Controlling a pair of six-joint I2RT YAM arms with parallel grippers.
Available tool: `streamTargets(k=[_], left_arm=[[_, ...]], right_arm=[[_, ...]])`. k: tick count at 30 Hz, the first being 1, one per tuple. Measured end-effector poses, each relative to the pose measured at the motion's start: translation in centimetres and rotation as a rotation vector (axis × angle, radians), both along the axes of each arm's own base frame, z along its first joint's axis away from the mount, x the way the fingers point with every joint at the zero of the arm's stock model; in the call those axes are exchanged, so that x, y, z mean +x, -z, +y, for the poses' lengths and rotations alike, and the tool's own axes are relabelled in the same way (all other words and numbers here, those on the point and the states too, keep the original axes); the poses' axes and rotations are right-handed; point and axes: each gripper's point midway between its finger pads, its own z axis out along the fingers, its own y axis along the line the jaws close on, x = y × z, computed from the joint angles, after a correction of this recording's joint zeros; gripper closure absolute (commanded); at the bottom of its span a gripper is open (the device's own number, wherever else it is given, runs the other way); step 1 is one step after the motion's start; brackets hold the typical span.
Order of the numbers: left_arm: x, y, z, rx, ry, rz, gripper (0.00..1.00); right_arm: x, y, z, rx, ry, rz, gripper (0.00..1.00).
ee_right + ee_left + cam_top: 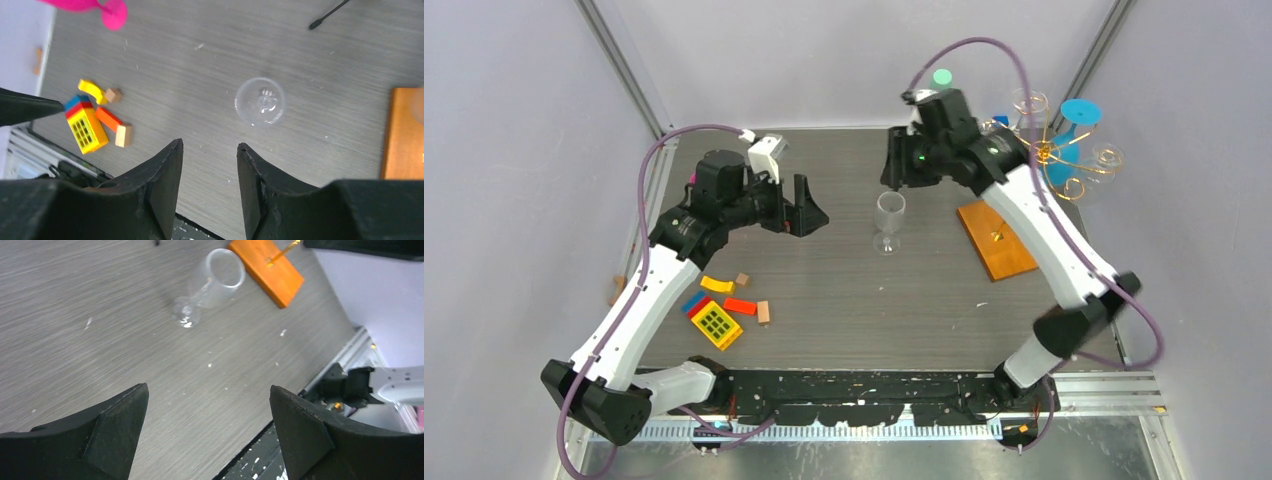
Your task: Take the wine glass off the wine glass rack
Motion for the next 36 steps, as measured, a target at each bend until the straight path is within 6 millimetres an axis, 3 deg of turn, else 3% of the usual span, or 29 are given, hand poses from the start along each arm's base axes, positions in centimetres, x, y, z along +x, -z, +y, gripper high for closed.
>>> streamTargets(k=[2,6,8,12,16,23,29,36], left_arm=[[-0.4,-0.7,-0.8,-0.037,0.049,-0.012,0.06],[-0.5,-2.0,-2.1,-0.095,0.111,-0.037,0.06],[-0.4,-2.3,-2.5,-0.117,0.125,-0.041,0.06],[0.1,-2.3,-3.0,-0.13,0.133,-0.043,0.06],[0.3,-2.3,-3.0,-0.131,0.13,-0.047,0.06],[0.5,-1.6,-2.3,-0.104,0.095,-0.059,0.05],[0.7,-1.8,-1.8,-0.083,0.073,-0.091,0.05],[1.8,-0.8,0.3,0.011,-0.03,-0.11,0.04]], right_arm=[[-0.9,-2.7,-1.8,0.046,0.055,-0.075,0.47],[-2.2,-8.5,-8.0,0.118,0.264,-0.242,0.4],[-2.1,-9.8,-10.5,0.13,0.357,-0.282,0.37],[-1.1,-10.9,-16.3,0.131,0.561,-0.322,0.34],[1.2,-9.3,-19.6,0.11,0.675,-0.276,0.34],[4.7,-5.3,-22.0,0.145,0.736,-0.143,0.35],[5.6,-5.9,-22.8,0.243,0.733,-0.143,0.39],[6.5,-5.2,-21.5,0.307,0.674,-0.115,0.42]])
